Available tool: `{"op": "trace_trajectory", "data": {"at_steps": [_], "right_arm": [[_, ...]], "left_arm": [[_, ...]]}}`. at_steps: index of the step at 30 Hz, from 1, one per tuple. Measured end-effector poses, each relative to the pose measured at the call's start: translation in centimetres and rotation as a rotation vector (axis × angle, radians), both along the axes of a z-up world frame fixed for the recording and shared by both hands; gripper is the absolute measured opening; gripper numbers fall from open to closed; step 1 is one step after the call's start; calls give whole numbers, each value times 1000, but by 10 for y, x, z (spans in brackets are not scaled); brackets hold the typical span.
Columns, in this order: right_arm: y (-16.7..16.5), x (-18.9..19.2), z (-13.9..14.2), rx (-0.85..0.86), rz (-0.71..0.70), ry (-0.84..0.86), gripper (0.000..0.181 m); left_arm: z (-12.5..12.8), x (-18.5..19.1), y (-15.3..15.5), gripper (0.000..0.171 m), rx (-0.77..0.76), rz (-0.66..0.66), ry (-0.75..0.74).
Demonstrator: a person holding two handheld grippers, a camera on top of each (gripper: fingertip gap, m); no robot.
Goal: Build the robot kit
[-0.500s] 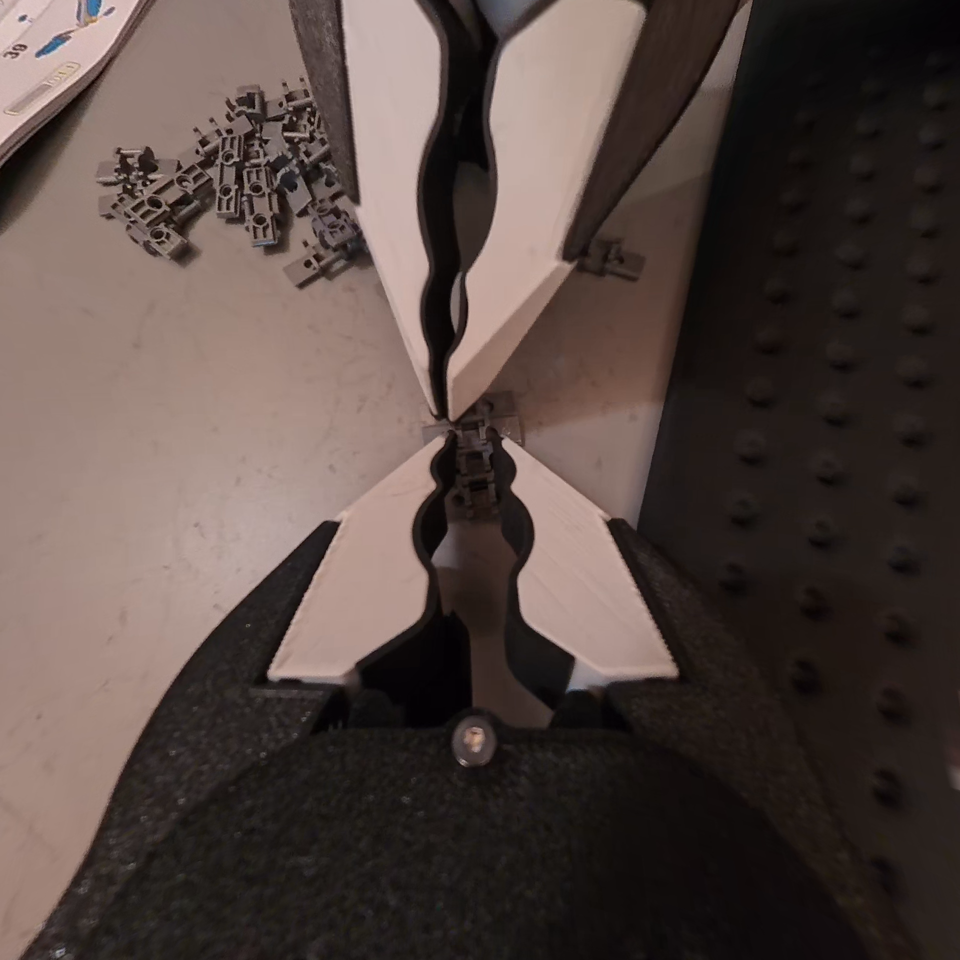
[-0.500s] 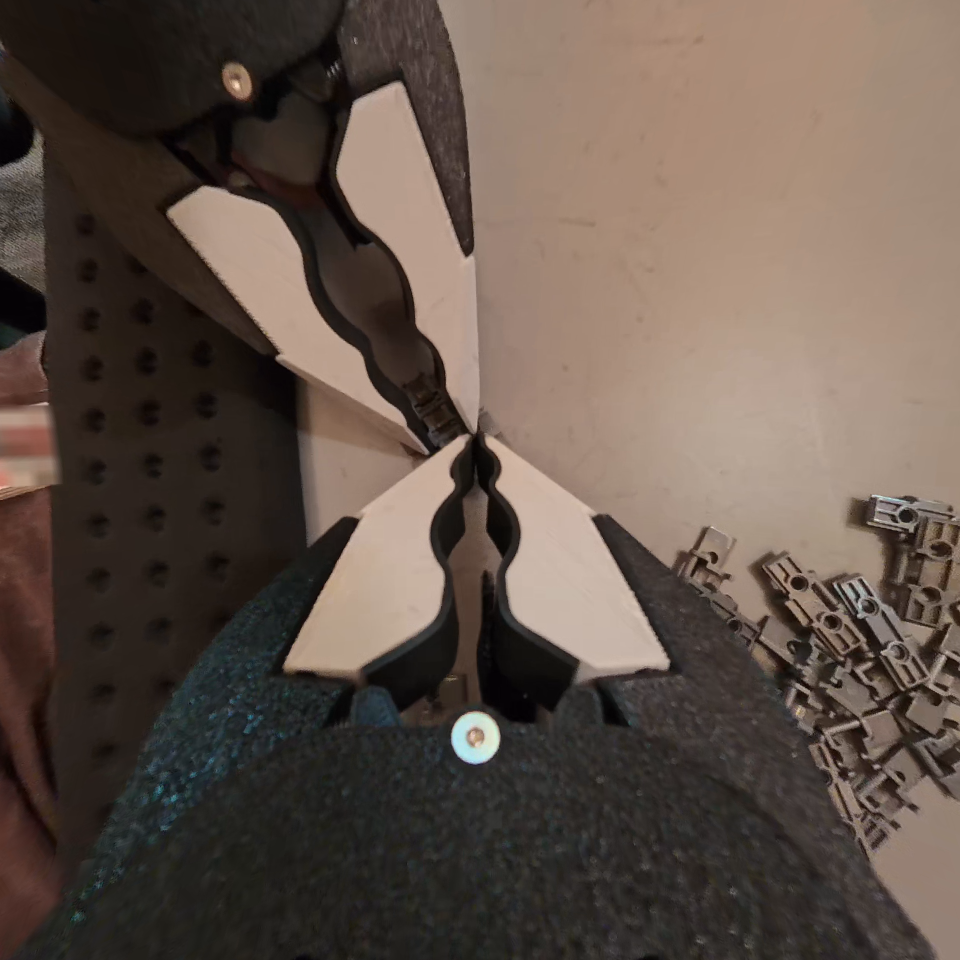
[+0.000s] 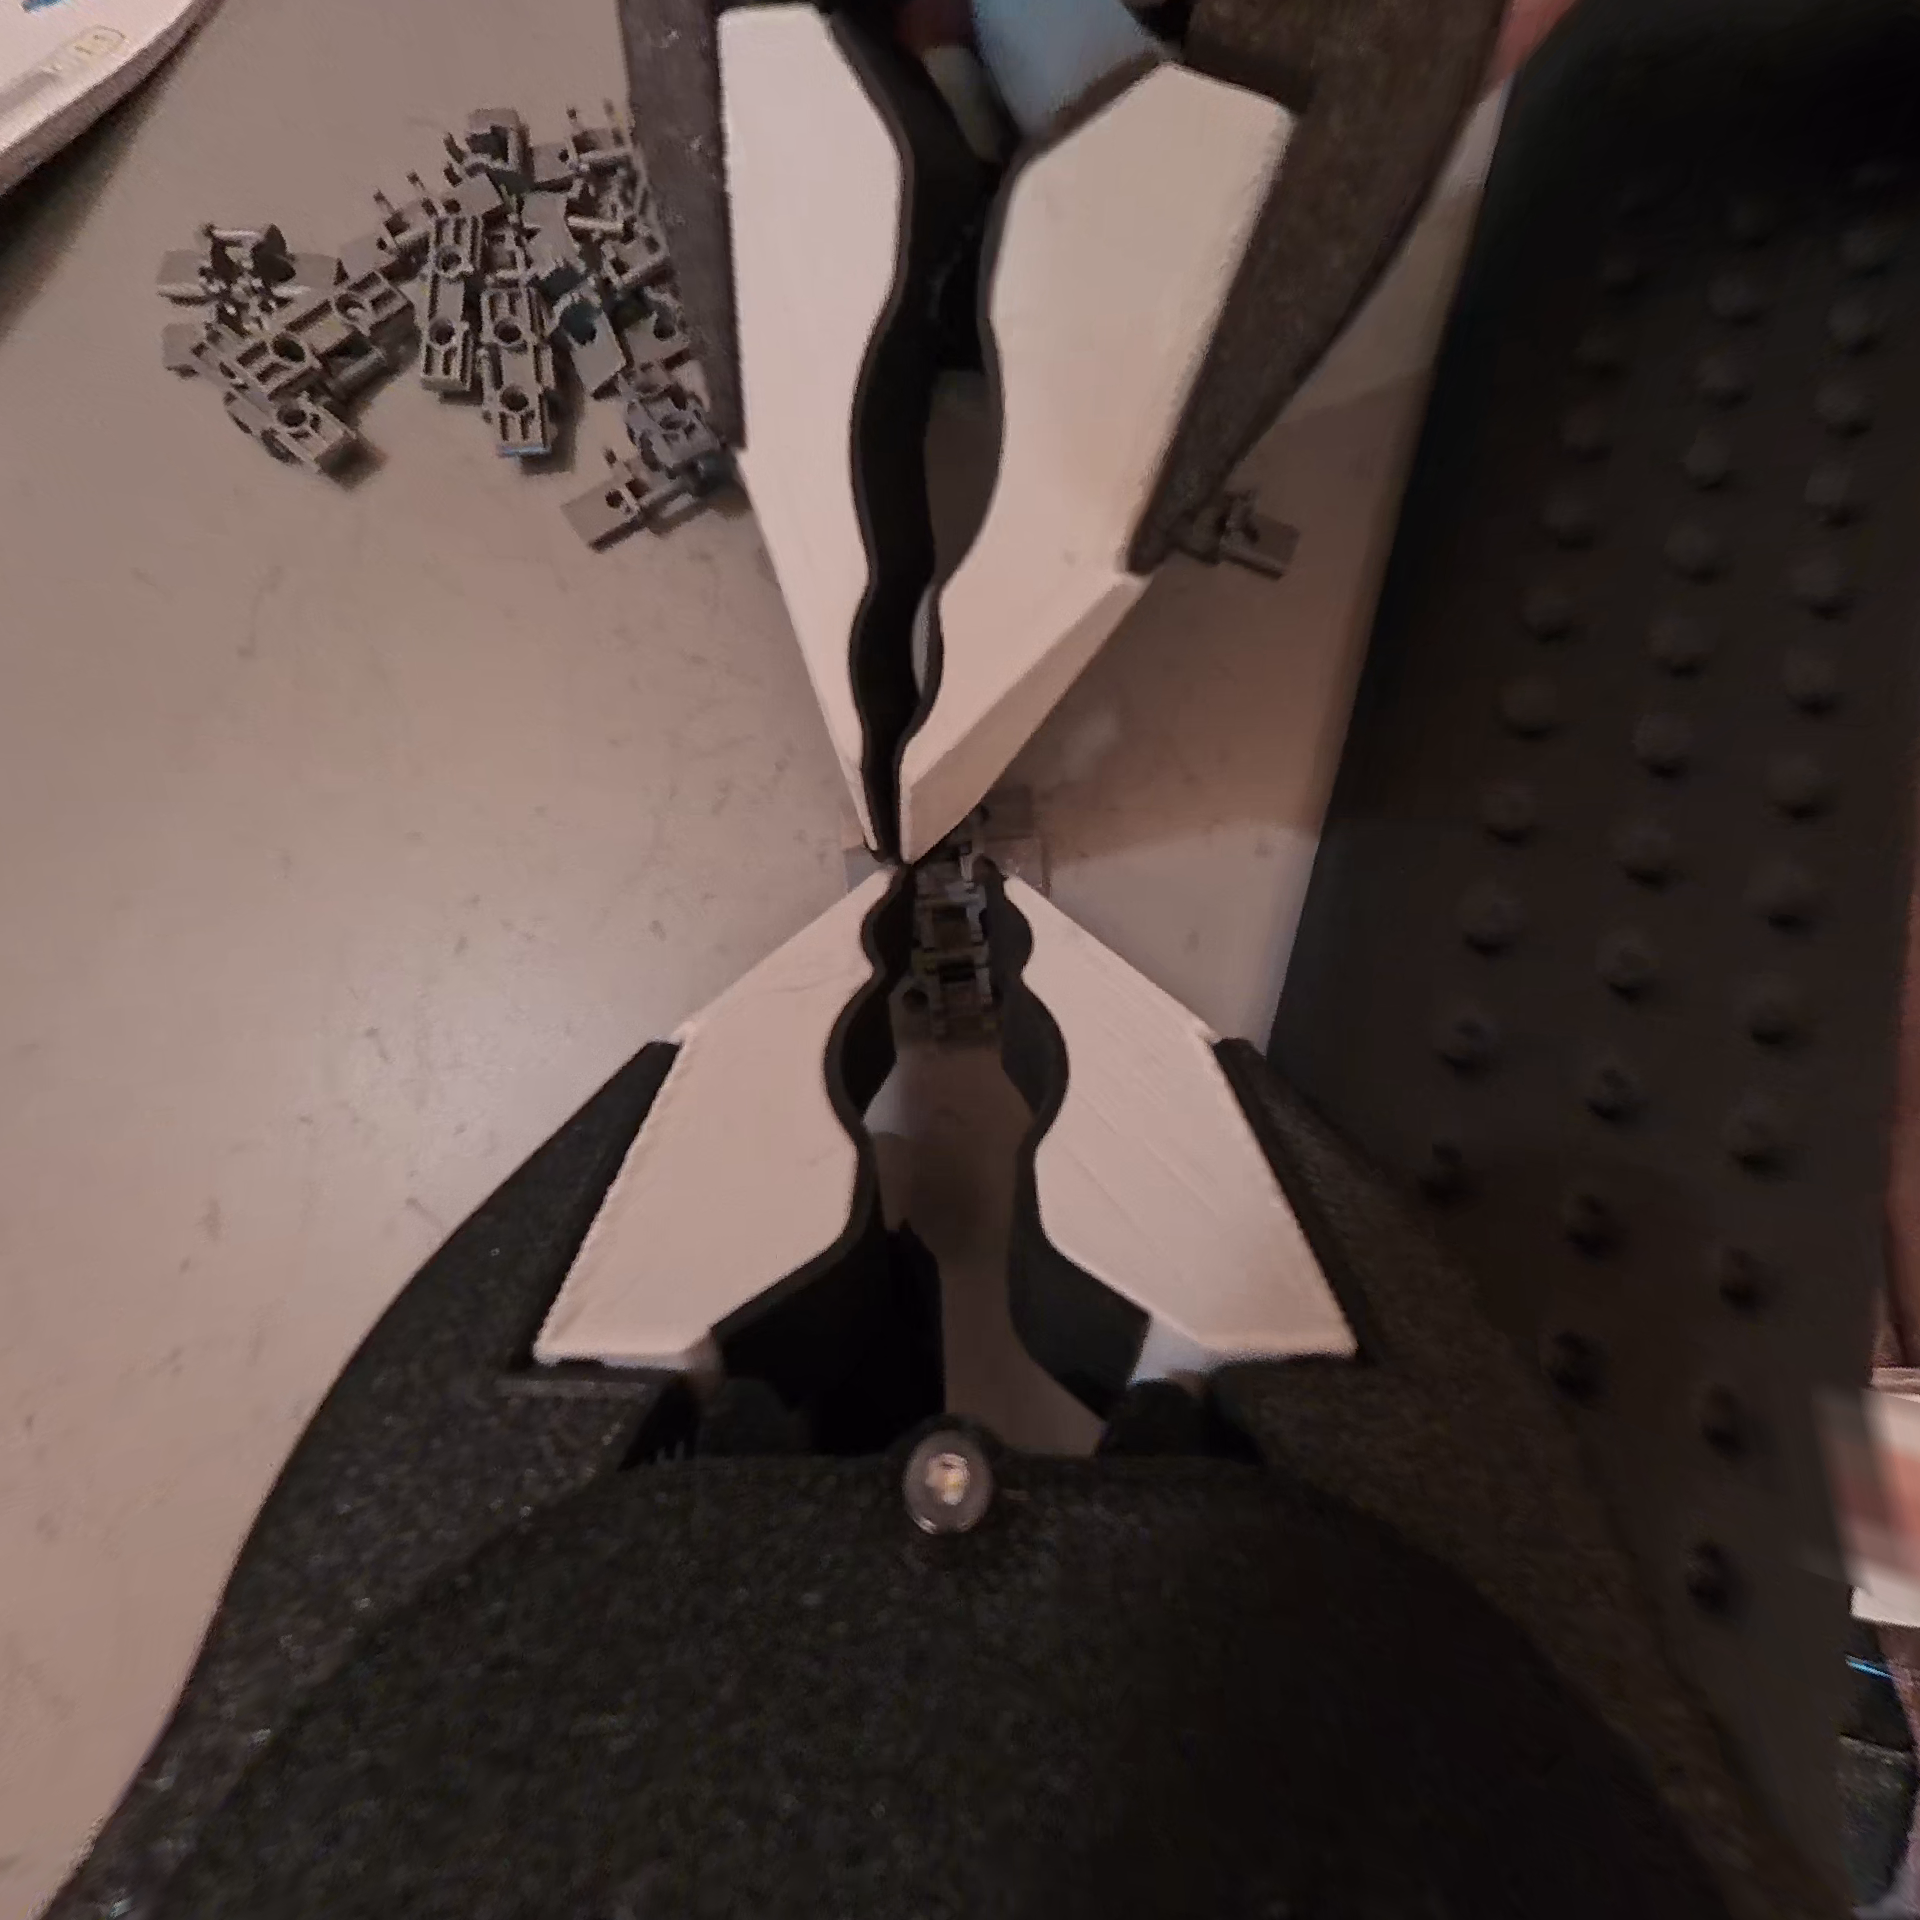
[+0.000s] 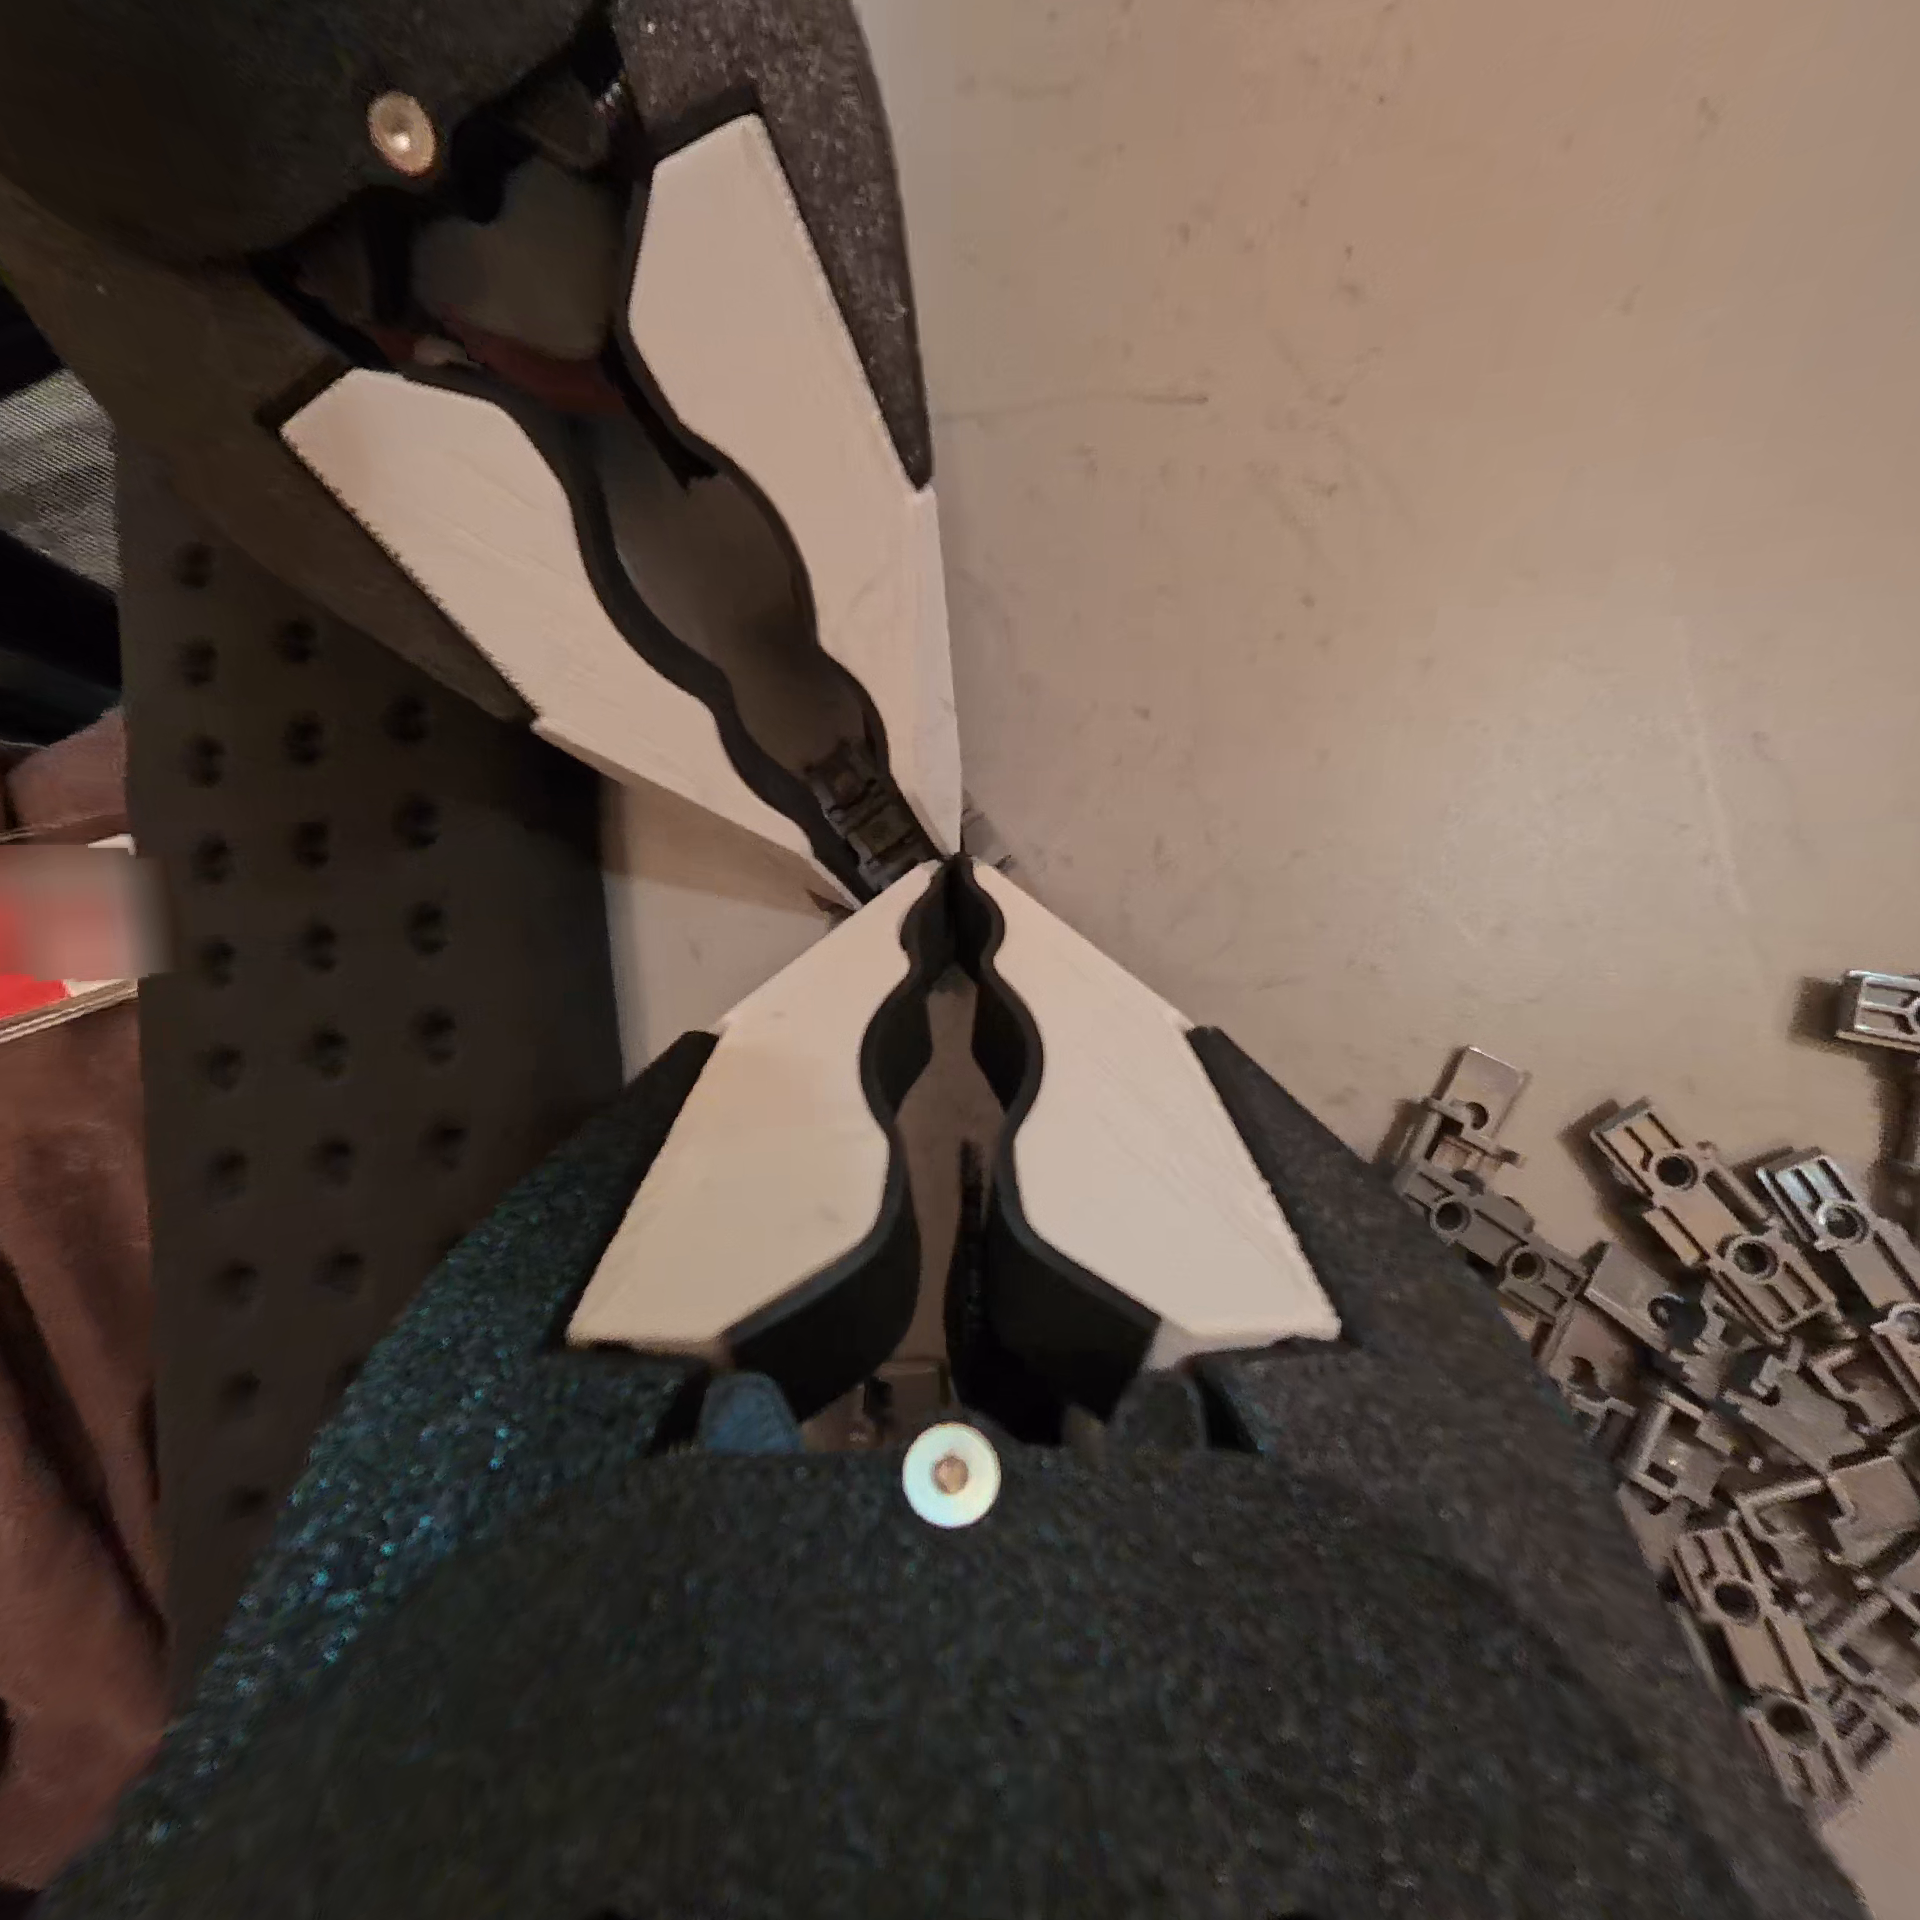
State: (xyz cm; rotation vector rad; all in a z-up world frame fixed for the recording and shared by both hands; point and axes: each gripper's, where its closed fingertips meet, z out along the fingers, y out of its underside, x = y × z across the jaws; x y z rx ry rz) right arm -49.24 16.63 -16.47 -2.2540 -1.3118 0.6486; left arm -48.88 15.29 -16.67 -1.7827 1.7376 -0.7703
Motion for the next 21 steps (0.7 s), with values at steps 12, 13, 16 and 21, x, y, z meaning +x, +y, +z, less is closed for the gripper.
{"op": "trace_trajectory", "data": {"at_steps": [12, 13, 16, 21], "right_arm": [[-1, 2, 21, 242, 133, -19, 0], [-4, 4, 19, 242, 163, -42, 0], [-12, 1, 11, 263, 260, -96, 0], [-13, 2, 1, 235, 314, -196, 0]], "left_arm": [[0, 1, 0, 14, -34, -15, -17], [0, 1, 0, 14, -39, -14, -22], [0, 2, 0, 14, -34, -15, -19], [0, 2, 0, 14, -44, -18, -25]]}}
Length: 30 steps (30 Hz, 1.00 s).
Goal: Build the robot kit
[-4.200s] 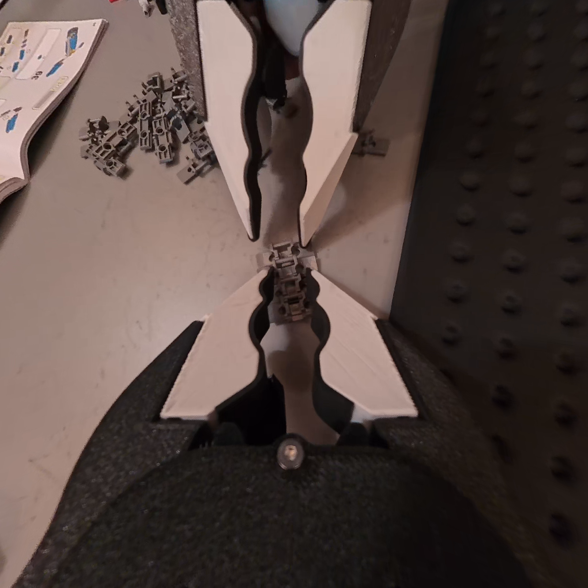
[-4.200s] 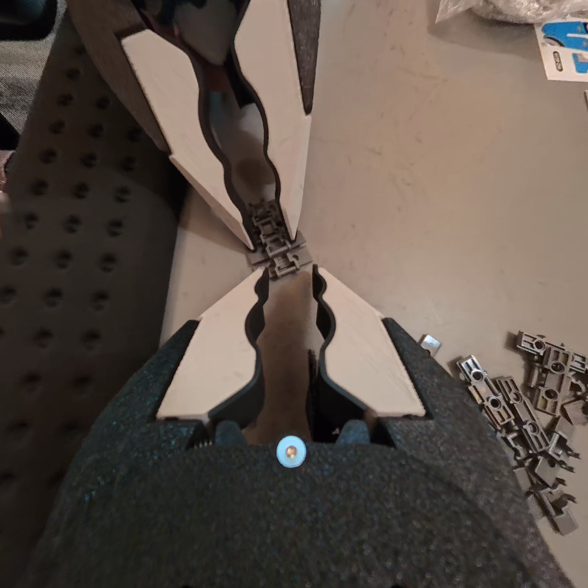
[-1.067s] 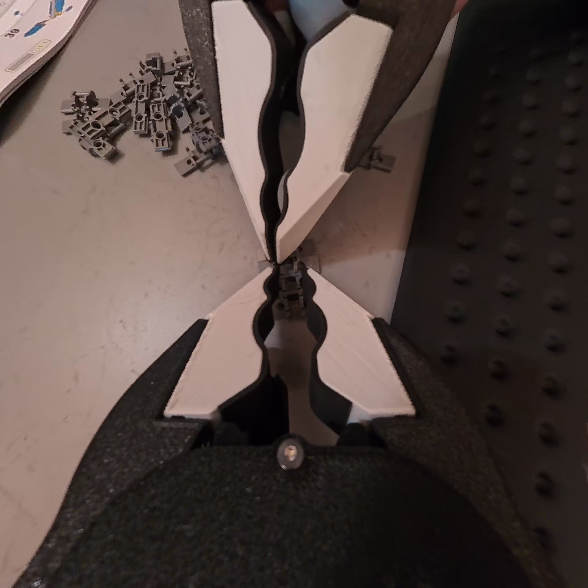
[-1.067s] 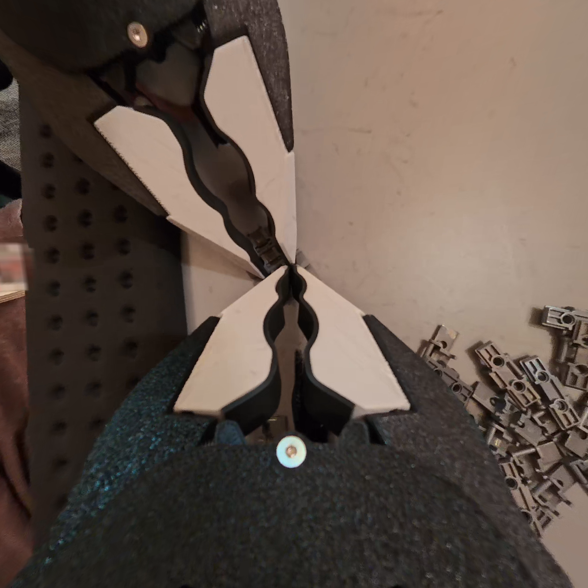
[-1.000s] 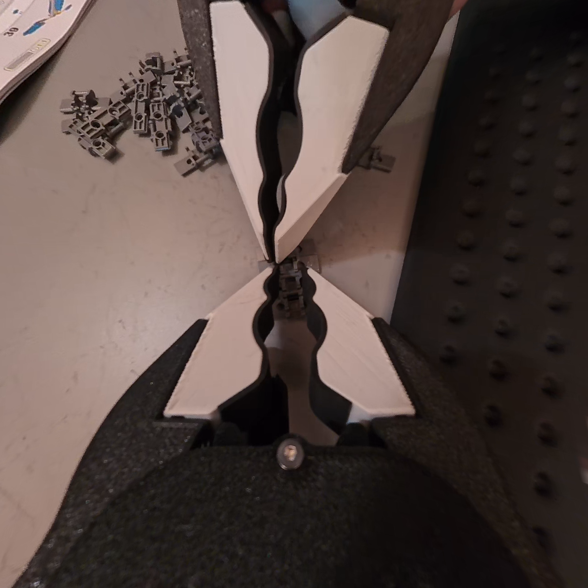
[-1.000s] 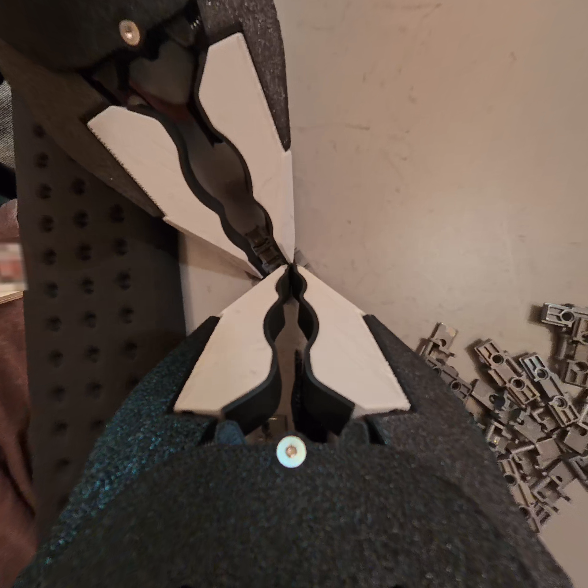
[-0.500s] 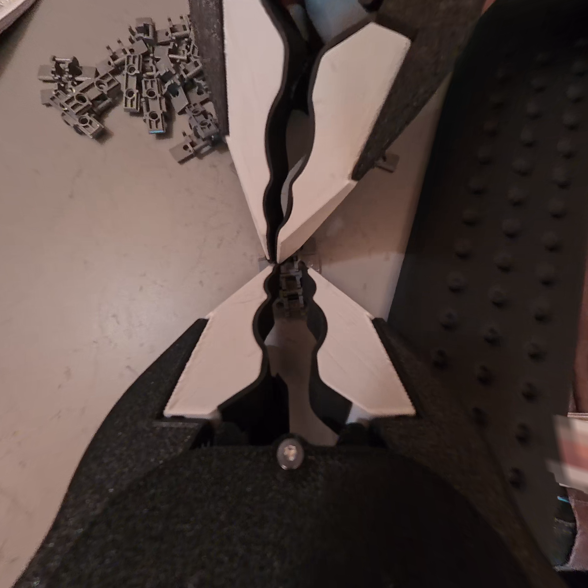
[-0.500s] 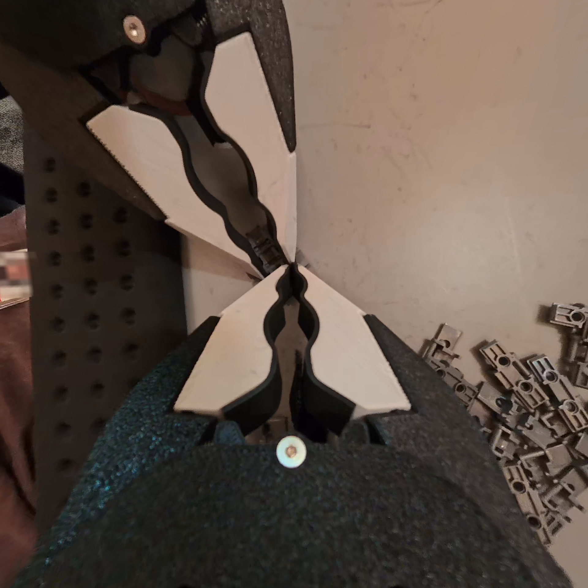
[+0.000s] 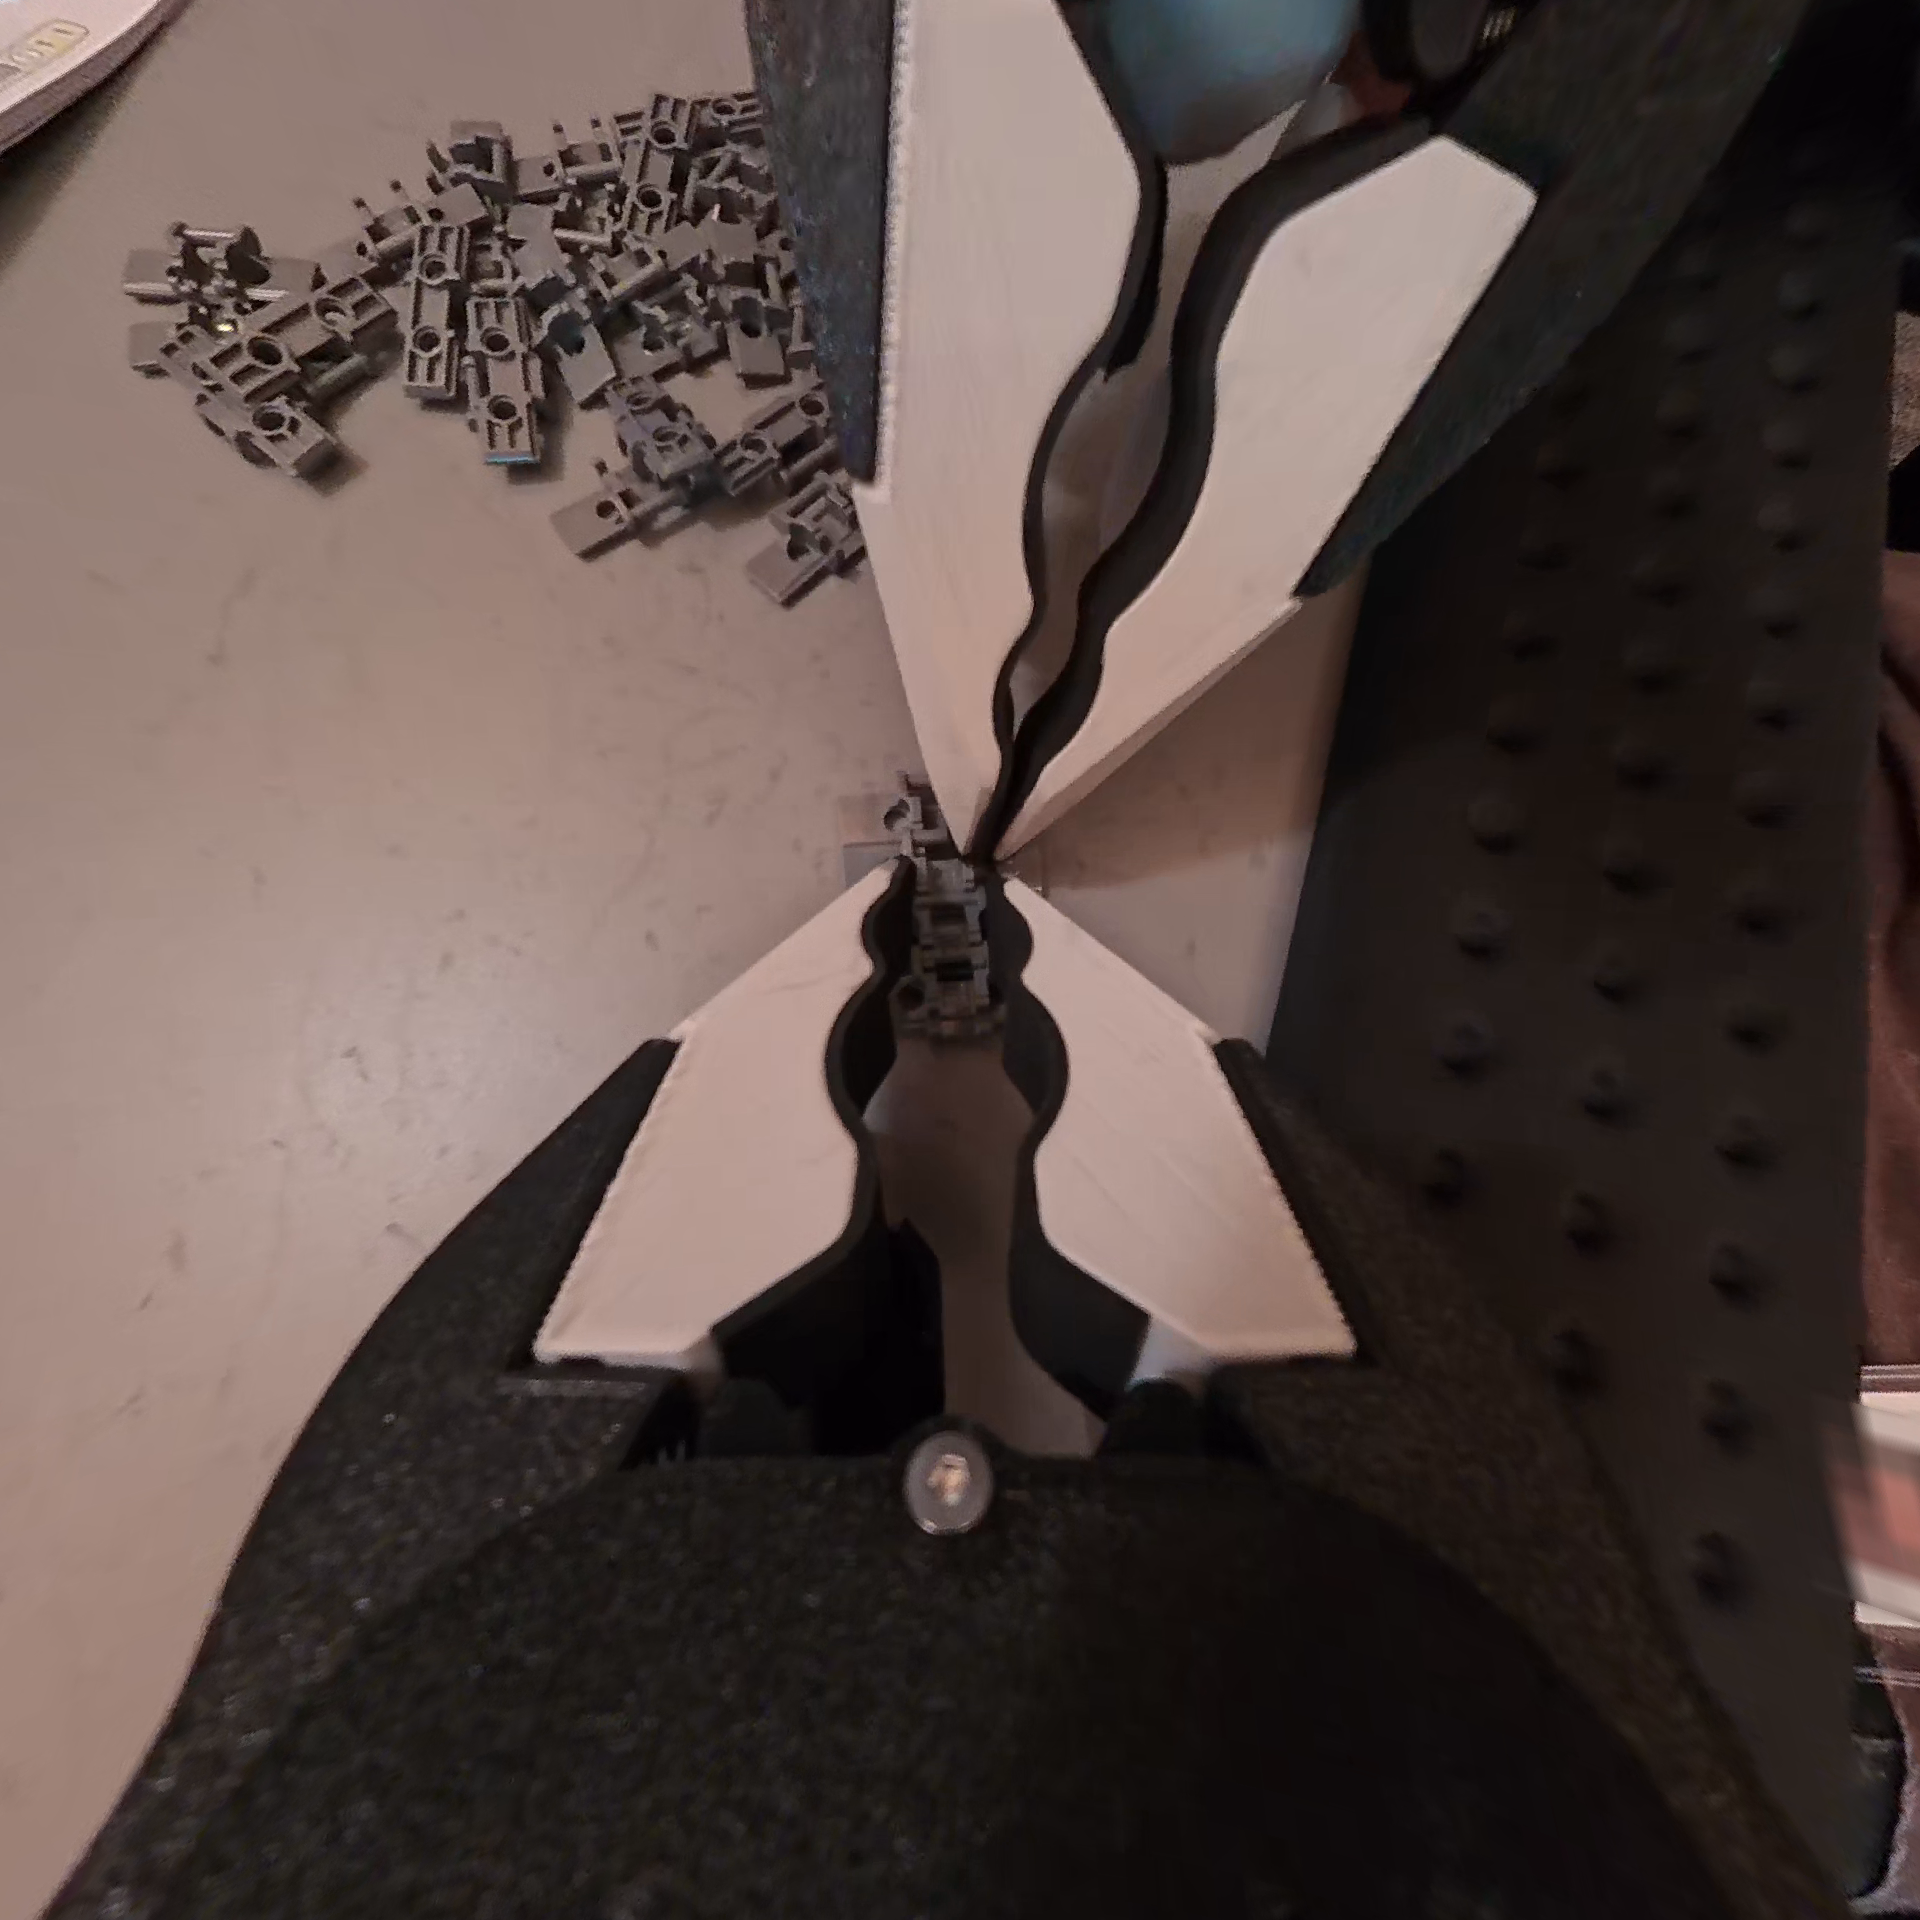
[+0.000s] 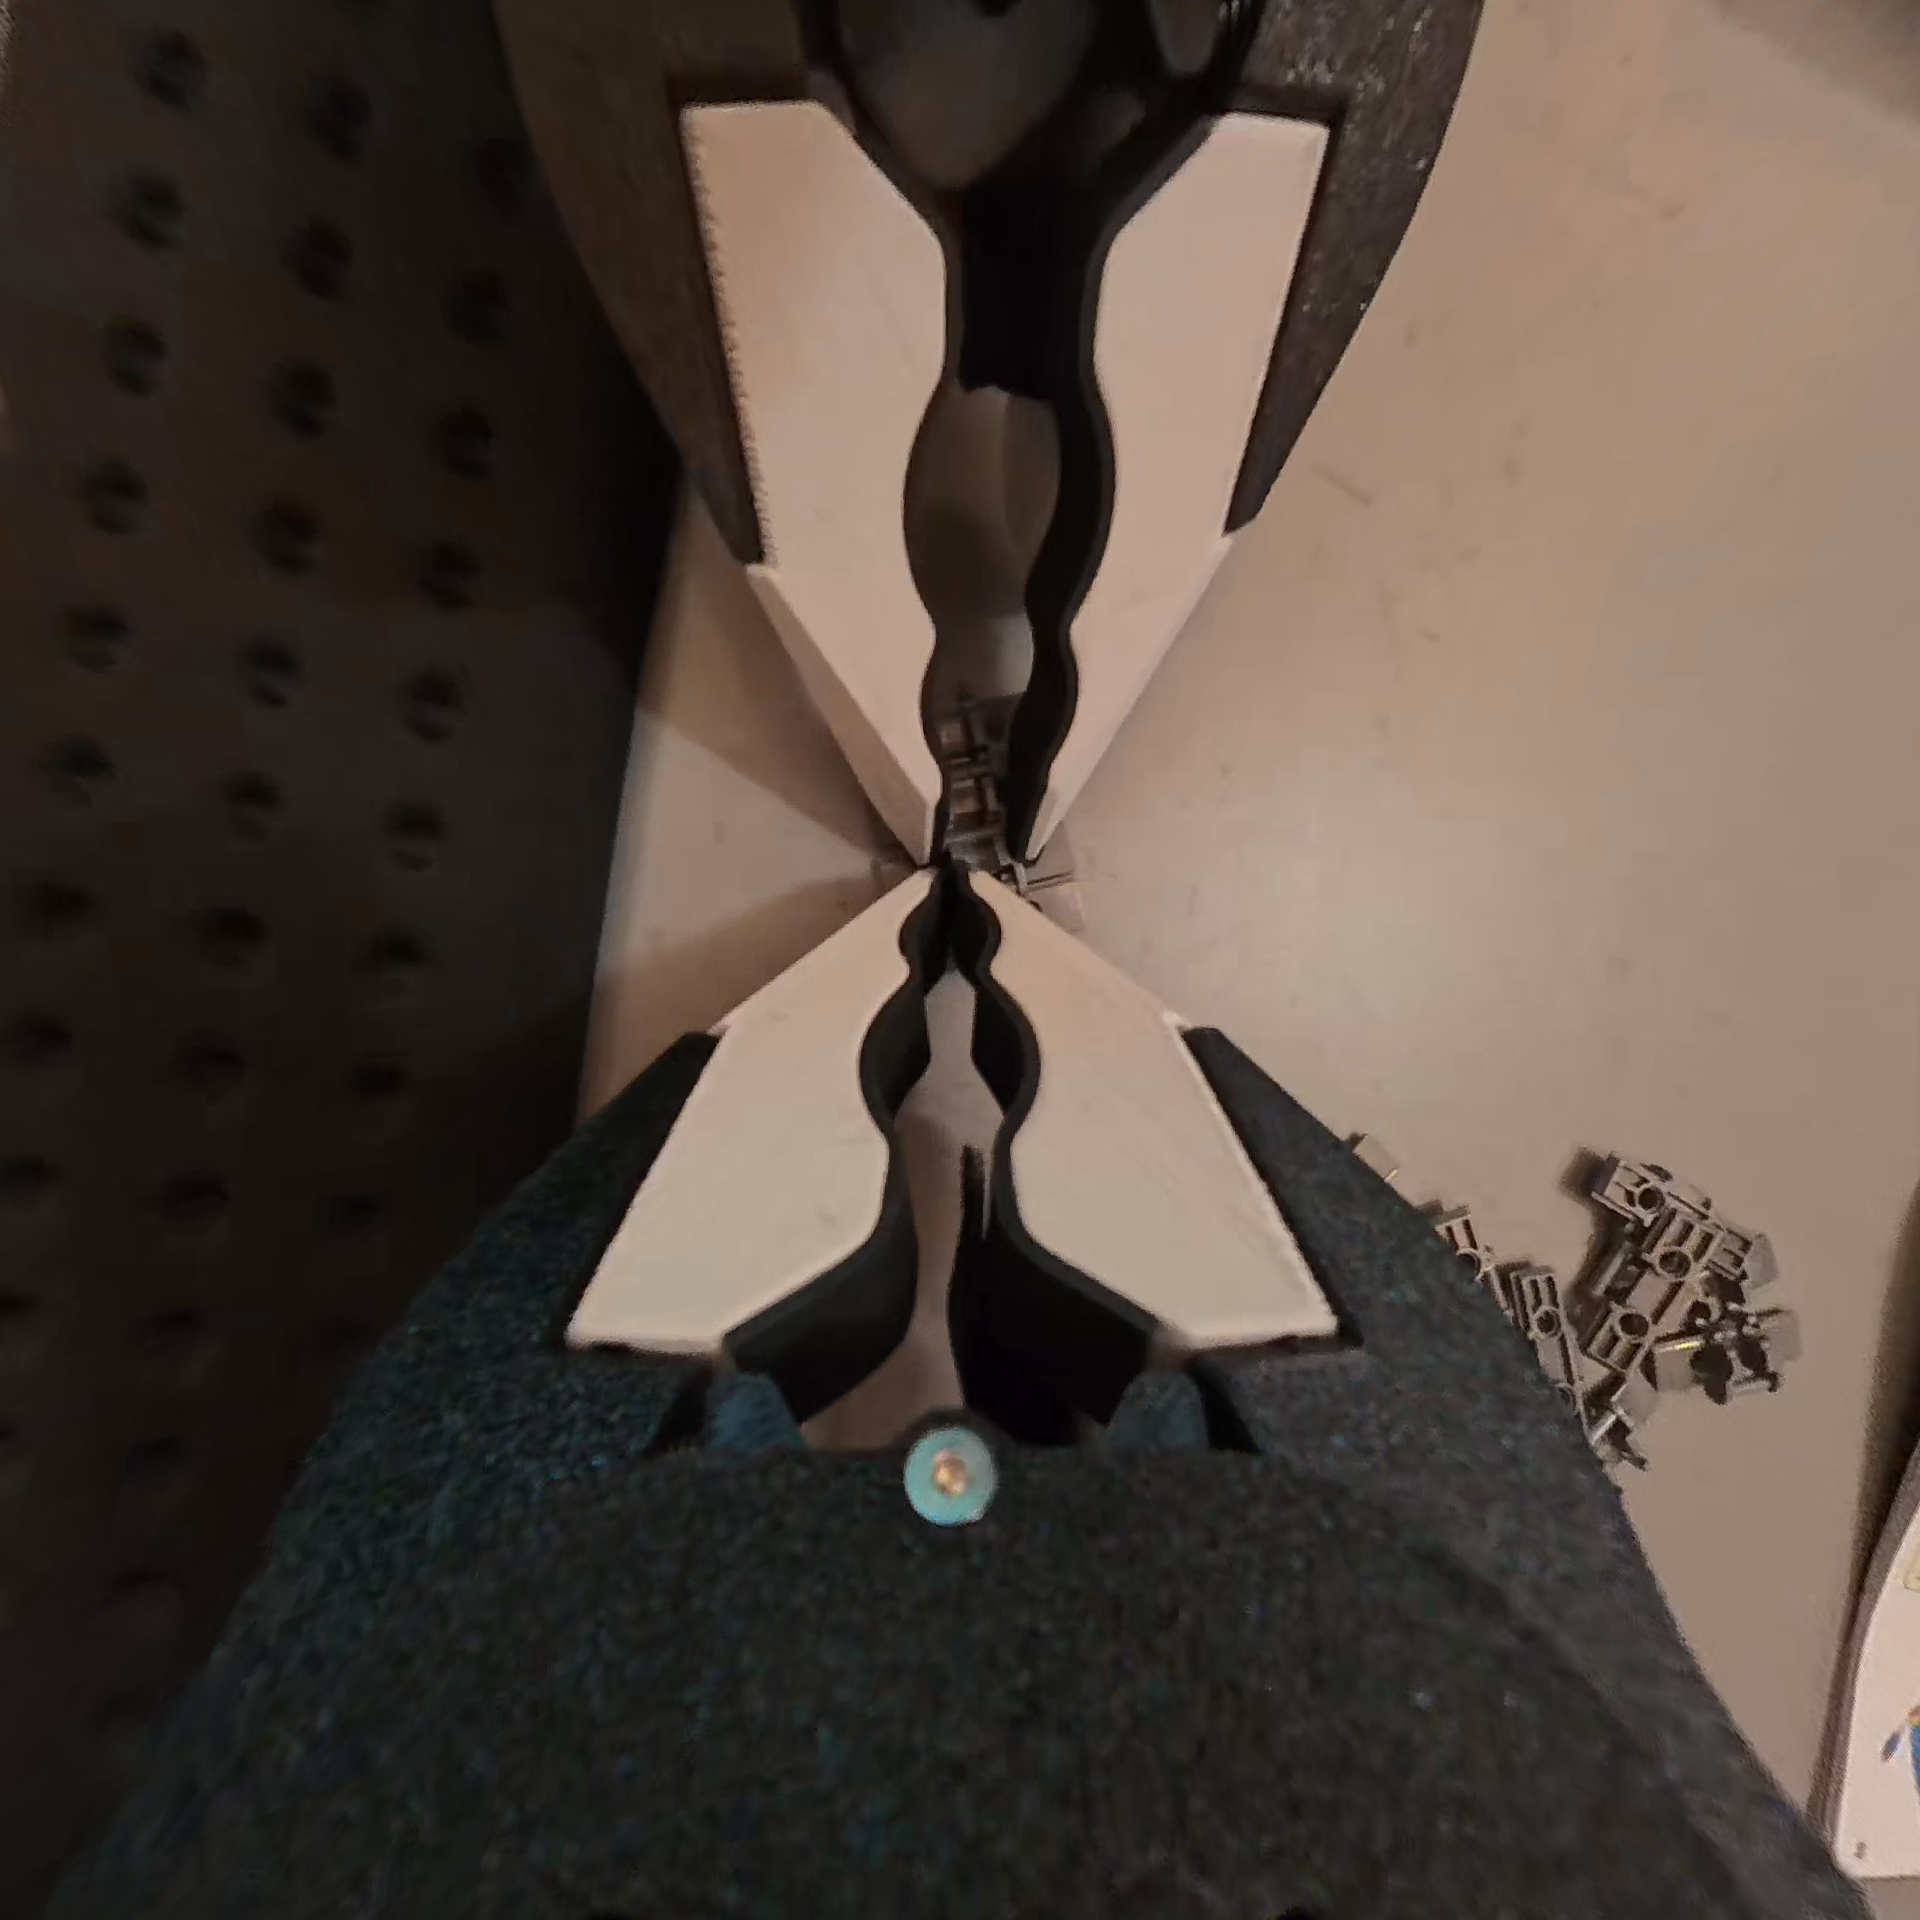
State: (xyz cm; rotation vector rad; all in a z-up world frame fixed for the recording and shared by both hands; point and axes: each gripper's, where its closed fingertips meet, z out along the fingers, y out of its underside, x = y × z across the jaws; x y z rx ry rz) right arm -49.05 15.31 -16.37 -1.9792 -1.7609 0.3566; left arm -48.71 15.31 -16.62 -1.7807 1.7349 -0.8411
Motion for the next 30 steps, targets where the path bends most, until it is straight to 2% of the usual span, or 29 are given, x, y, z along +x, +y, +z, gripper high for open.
{"op": "trace_trajectory", "data": {"at_steps": [2, 7, 11, 15, 17, 22, 26, 30], "right_arm": [[0, 0, 0, -21, -14, 0, 0], [-1, 0, -1, -229, -59, 140, 0], [-1, 0, 1, -163, -18, 101, 0], [8, -3, 28, -14, 21, 155, 2], [7, 1, 19, 11, 26, 110, 26], [5, 8, -5, -81, 8, 160, 32], [14, 13, 1, -105, 15, 211, 28], [14, 17, 11, -228, -65, 297, 30]], "left_arm": [[0, 0, 0, 14, -9, -2, -5], [0, 0, 0, 14, -43, -3, -10], [0, 0, 0, 14, -31, -5, -11], [0, 0, 0, 14, -24, 5, -14], [0, 0, 1, 14, -8, 14, -14], [0, 0, 1, 14, 48, 15, -14], [1, 0, 0, 14, 7, 16, -15], [1, 0, 0, 14, 1, 24, -16]]}}
